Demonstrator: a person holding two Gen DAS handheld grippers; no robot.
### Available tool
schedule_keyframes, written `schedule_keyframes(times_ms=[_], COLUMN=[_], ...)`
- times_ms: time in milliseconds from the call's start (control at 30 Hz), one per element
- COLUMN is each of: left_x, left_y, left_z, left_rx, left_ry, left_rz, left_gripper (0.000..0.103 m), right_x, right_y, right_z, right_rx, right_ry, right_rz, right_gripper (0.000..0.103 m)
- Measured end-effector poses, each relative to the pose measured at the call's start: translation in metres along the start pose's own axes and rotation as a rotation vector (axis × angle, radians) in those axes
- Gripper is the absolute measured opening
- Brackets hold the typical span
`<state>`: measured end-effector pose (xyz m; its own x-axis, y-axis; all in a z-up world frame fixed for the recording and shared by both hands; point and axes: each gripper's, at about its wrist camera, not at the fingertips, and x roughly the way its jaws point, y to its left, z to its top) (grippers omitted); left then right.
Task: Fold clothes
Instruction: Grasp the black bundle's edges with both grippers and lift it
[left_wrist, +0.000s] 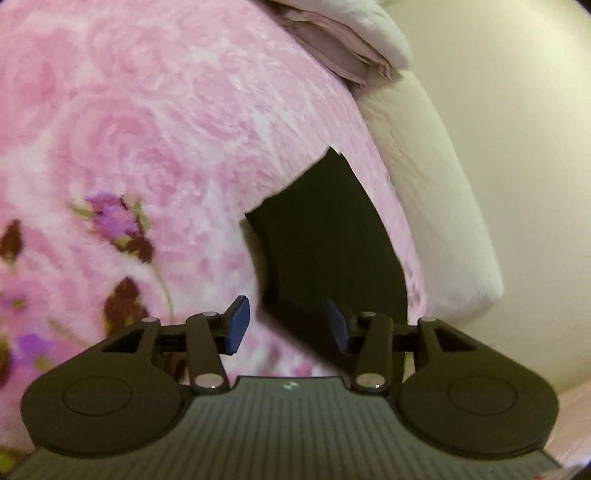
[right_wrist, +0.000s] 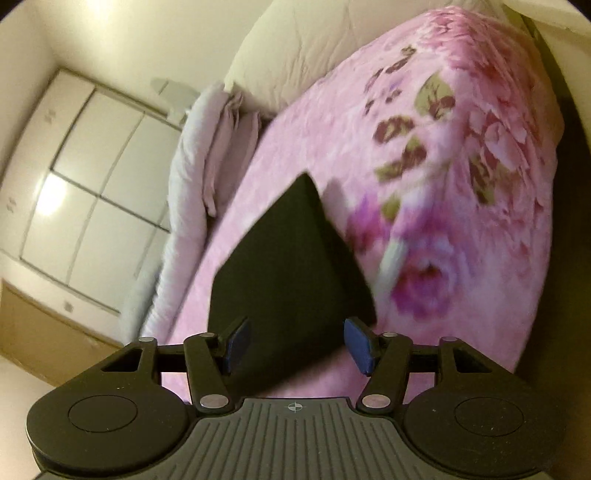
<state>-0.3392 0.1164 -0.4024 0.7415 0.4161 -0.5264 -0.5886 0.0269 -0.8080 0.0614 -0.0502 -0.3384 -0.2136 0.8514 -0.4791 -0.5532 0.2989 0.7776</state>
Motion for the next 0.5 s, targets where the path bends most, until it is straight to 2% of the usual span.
schedule_keyframes(times_ms=[100,233,500], left_x=[0.018,0.04,0.063], left_y=[0.011,0.017,0.0], left_z=[0.01,0.013,0.018], left_rx=[-0.085,-0.136,-0.092], left_ry=[0.027,0.058,0.07], left_rz=[-0.053,-0.09,-0.105], left_gripper=[0.043,0.044,0.051], right_x=[0.006,0.035,0.079], right_y=[-0.014,-0.022,-0.033], right_z=[0.025,0.05,0.089], right_rx=[0.056,0.04,0.075], right_ry=[-0.016,0.02,0.134], right_rz=[0.041,0.025,0.098], right_gripper=[0.07,0.07,0.069])
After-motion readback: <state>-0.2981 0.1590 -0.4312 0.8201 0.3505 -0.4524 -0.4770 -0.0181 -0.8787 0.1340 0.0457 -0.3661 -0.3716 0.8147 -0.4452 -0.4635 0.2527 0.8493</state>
